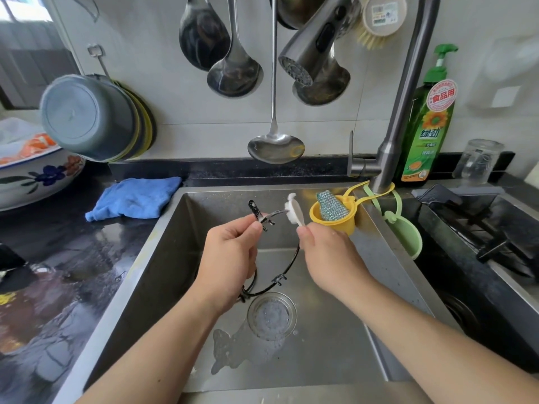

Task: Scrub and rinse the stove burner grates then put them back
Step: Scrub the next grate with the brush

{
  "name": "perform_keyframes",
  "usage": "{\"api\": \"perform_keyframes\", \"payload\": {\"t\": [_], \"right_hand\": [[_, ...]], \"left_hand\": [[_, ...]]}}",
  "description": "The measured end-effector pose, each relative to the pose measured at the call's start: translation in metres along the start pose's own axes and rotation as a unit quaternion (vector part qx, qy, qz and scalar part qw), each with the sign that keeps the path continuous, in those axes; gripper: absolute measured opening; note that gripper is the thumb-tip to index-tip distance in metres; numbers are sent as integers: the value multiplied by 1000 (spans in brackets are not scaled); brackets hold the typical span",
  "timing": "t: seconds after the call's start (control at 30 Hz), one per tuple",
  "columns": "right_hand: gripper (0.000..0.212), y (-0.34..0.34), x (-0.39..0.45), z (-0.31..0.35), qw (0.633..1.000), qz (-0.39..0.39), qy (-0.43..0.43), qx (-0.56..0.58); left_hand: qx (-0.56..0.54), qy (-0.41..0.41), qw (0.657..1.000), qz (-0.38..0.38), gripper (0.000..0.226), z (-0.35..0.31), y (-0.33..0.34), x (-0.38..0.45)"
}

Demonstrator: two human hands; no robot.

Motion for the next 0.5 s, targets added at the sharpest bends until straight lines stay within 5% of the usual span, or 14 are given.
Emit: {"api": "perform_keyframes", "payload": {"t": [0.17,0.27,0.37,0.5], "right_hand": [[40,7,-18,17,998,5,-65,19],[42,6,1,2,999,-15,24,18],[43,9,18,-21,989,51,137,19],[41,17,23,-34,930,150,230,245]], "left_hand": [[-22,5,1000,2,30,-2,2,0],[-32,19,999,3,29,-3,2,0],[-40,22,999,1,35,-5,2,-1],[-60,16,996,-58,47,-12,-5,3]]}}
Point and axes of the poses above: each hand's wrist, its own x-axis towards the middle knuckle, its own y-axis out of the palm, z = x × y, the point moved 2 cm from there along x, towards the middle knuckle, and after that the axes turned 13 degrees about y, right-handed, at the moved point
